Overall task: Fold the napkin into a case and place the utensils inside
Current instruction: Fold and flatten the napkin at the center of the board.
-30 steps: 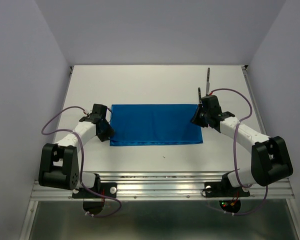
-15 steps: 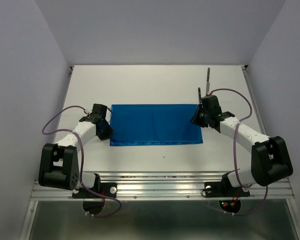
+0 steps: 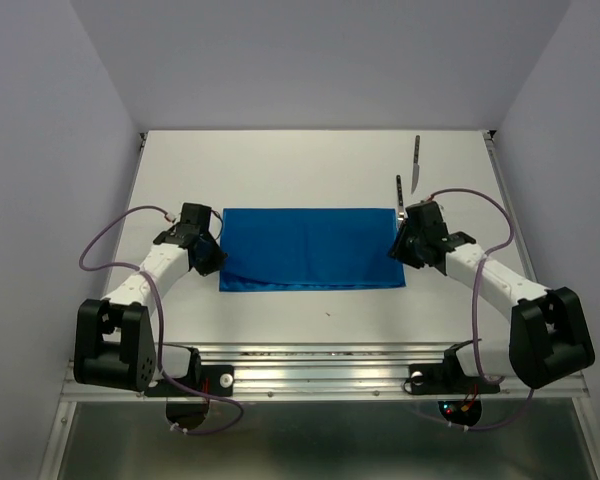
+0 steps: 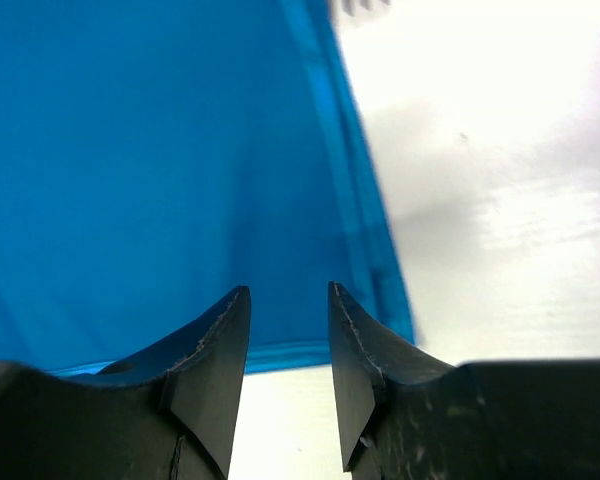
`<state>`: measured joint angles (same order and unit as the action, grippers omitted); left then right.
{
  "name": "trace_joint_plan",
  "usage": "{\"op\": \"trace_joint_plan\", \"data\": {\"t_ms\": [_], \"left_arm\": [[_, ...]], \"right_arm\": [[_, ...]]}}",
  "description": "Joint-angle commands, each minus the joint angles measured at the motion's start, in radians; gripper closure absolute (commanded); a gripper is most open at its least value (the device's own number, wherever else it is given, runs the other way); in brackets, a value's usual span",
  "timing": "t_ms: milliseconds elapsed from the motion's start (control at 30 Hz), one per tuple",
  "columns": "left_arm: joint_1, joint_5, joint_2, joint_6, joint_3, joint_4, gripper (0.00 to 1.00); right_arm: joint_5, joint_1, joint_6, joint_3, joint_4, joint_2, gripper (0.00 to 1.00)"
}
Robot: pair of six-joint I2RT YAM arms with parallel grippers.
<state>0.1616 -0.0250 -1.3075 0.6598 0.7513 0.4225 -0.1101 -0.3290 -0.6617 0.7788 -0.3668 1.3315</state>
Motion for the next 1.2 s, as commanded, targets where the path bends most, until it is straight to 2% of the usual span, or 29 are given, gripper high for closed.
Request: {"op": "trace_joint_plan", "data": {"t_ms": [0, 200, 567, 933, 1167], "left_arm": [[0.004, 0.011, 0.040, -0.011, 0.048, 0.024, 1.00], [0.006, 0.019, 0.039, -0.017, 0.054, 0.018, 1.00], [0.009, 0.053, 0.033, -0.025, 0.053, 0.006, 1.00], [0.009, 0.056, 0.040, -0.028, 0.048, 0.005, 1.00], [0.009, 0.051, 0.047, -0.026, 0.049, 0.009, 1.00]], "right_arm": [[-0.091, -0.004, -0.042, -0.032, -0.089, -0.060, 0.57], [-0.068, -0.004, -0.076, -0.081, -0.106, -0.068, 0.57], [0.010, -0.004, -0.036, -0.111, -0.052, -0.037, 0.61], [-0.005, -0.004, -0.027, -0.112, -0.015, 0.024, 0.63], [0.003, -0.004, -0.023, -0.108, -0.001, 0.040, 0.68]]}}
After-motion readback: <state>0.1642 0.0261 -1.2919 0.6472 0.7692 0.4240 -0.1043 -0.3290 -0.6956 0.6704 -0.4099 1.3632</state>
